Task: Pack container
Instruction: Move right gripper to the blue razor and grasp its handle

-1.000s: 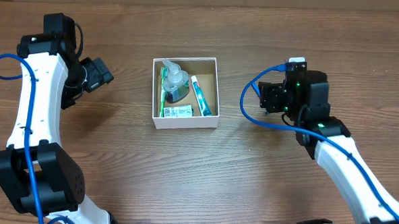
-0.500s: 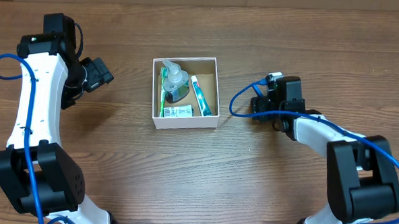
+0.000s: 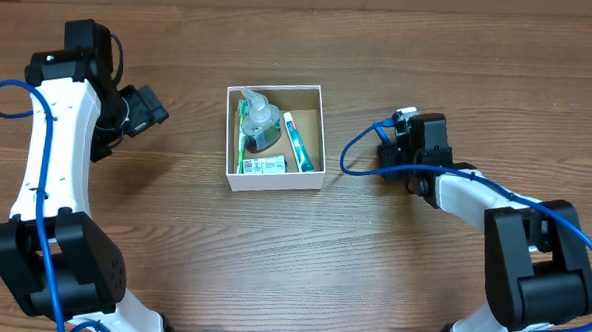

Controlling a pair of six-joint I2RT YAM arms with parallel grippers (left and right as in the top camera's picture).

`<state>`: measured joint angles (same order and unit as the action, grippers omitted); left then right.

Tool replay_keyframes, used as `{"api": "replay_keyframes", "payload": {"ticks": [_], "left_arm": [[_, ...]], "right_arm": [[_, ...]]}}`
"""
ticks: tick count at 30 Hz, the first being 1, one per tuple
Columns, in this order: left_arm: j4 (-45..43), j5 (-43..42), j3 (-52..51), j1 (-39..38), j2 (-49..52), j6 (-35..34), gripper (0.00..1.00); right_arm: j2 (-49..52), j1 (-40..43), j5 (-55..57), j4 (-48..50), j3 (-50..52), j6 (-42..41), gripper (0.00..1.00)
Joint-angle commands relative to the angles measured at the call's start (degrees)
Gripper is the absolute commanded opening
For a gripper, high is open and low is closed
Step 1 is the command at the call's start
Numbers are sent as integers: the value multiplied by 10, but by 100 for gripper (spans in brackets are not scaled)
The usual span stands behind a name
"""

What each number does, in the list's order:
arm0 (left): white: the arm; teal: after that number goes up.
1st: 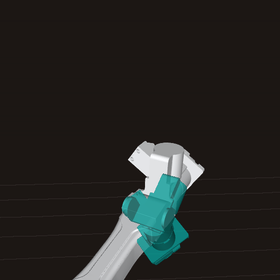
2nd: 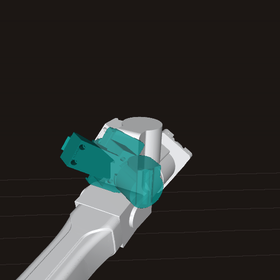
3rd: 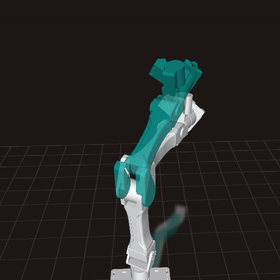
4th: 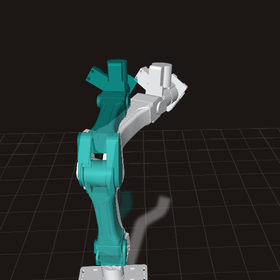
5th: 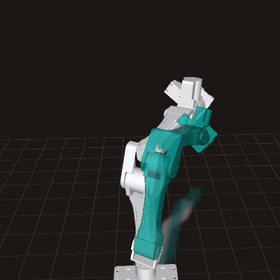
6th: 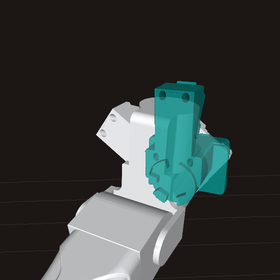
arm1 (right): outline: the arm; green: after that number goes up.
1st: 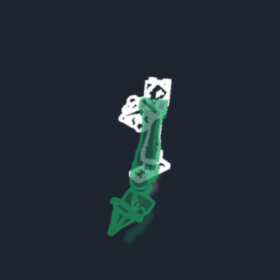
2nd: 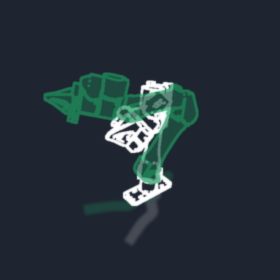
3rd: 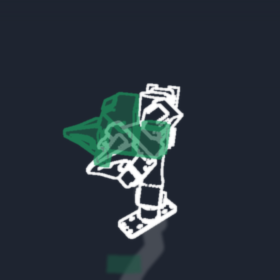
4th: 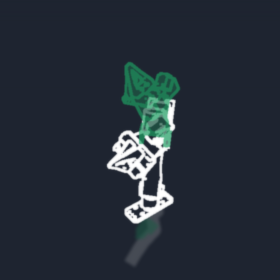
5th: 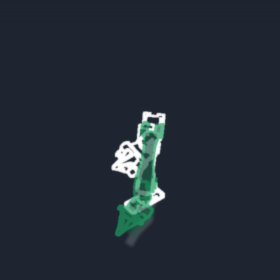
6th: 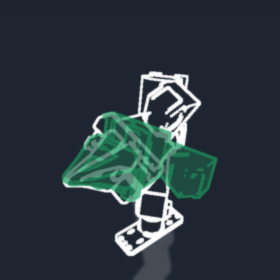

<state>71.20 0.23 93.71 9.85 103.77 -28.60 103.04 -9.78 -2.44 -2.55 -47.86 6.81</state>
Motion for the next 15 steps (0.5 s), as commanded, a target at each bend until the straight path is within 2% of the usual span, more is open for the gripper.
{"api": "replay_keyframes", "payload": {"ticks": [1,7,11,15], "left_arm": [[1,2,11,2,-19,-6,100],[1,2,11,2,-19,-6,100],[1,2,11,2,-19,-6,100],[1,2,11,2,-19,-6,100]], "right_arm": [[0,1,5,6,-3,10,40],[0,1,20,6,-3,10,35],[0,1,20,6,-3,9,22],[0,1,24,6,-3,9,15]]}}
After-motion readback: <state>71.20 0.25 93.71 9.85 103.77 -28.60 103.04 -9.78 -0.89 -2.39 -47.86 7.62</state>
